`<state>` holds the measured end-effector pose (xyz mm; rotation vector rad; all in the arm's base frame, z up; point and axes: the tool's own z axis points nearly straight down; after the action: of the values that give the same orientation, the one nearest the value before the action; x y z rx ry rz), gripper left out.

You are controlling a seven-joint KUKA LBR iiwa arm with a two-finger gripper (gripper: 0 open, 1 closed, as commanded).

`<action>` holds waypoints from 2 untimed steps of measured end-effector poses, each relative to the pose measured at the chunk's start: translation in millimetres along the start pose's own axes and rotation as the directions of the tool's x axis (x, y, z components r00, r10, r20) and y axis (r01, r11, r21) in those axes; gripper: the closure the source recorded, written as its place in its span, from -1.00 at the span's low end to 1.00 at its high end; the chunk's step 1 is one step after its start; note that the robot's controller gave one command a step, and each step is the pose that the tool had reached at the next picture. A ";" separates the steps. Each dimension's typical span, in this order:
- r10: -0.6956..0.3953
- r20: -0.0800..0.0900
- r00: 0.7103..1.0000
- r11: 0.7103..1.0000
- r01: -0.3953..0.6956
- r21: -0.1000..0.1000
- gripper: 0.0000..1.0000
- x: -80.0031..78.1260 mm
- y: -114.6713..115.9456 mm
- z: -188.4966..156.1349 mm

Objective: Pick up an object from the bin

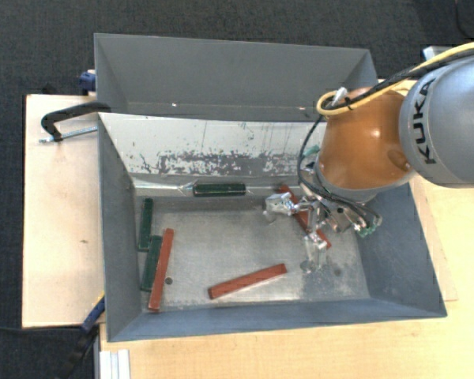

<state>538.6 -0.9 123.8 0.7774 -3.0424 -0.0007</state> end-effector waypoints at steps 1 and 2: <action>-0.015 0.007 1.000 1.000 0.015 0.002 -1.00 -7.4 11.6 -14.9; -0.110 0.009 0.994 0.994 0.110 0.004 -1.00 -16.8 20.0 3.0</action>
Offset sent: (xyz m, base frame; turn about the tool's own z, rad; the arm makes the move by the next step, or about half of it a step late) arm 0.0070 0.0287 -0.0337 -0.1817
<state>543.7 24.8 120.8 0.9465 -3.0050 0.0014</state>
